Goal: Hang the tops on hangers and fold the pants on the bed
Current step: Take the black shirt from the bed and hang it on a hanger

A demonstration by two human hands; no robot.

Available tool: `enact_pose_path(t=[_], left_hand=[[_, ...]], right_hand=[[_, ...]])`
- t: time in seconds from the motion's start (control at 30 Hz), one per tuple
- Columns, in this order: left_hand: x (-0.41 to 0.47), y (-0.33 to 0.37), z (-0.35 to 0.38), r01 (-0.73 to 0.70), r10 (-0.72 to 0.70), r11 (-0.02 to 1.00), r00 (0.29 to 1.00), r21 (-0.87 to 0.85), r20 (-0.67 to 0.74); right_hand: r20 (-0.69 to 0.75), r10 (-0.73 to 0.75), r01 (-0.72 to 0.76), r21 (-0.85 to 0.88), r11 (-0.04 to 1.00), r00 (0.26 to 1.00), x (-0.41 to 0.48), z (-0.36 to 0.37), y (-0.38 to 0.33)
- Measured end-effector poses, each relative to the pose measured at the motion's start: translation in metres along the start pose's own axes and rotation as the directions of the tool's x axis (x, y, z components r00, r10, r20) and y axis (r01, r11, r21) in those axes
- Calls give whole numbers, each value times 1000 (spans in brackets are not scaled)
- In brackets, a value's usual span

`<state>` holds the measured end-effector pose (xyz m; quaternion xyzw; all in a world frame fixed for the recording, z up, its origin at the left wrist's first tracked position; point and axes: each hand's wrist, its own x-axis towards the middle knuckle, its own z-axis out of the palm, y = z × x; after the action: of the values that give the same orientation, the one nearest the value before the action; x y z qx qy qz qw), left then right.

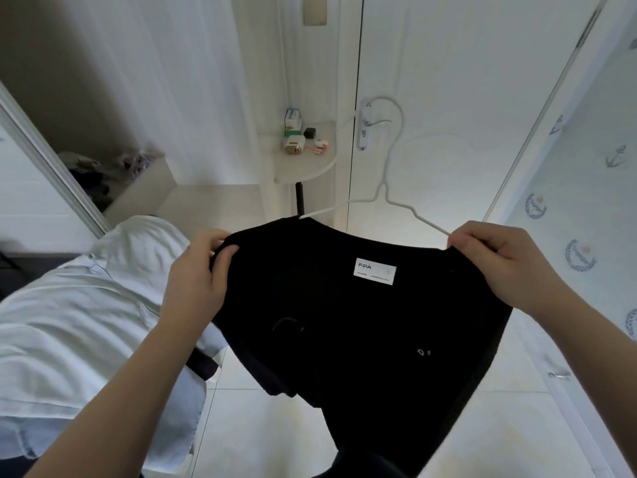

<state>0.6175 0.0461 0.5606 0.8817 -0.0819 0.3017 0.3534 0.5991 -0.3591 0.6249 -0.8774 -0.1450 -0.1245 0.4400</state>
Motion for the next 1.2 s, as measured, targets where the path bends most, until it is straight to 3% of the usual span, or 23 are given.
enact_pose_path(t=[0.13, 0.23, 0.3, 0.33, 0.43, 0.53, 0.67, 0.97, 1.07, 1.2], left_hand=[[22, -7, -14, 18, -18, 1000, 998, -7, -58], [46, -21, -20, 196, -197, 980, 980, -27, -43], [56, -25, -18, 266, -268, 963, 963, 55, 34], [59, -23, -17, 261, -265, 963, 963, 66, 56], [63, -15, -21, 160, -143, 978, 981, -130, 131], [73, -24, -26, 19, -6, 998, 975, -54, 222], [109, -51, -35, -83, 75, 994, 991, 71, 108], [263, -101, -59, -116, 115, 992, 993, -48, -18], [325, -115, -59, -132, 131, 990, 991, -40, -38], [398, -130, -71, -41, 38, 999, 997, -33, -73]], right_hand=[[52, 20, -22, 28, 999, 998, 11, -10, 0], [97, 29, -36, 75, 997, 995, 19, -8, -4], [127, 26, -39, 100, 994, 992, 29, 3, -9], [135, 23, -37, 104, 994, 991, 35, 10, -13], [129, 22, -36, 109, 993, 991, 59, 36, -21], [157, -3, -12, 93, 996, 988, 89, 64, -36], [175, -56, 45, 68, 997, 983, 135, 95, -60], [239, -35, 30, 25, 999, 970, 220, 115, -104], [277, -45, -1, 164, 987, 960, 251, 131, -135], [126, -27, -28, 416, 909, 992, 308, 164, -183]])
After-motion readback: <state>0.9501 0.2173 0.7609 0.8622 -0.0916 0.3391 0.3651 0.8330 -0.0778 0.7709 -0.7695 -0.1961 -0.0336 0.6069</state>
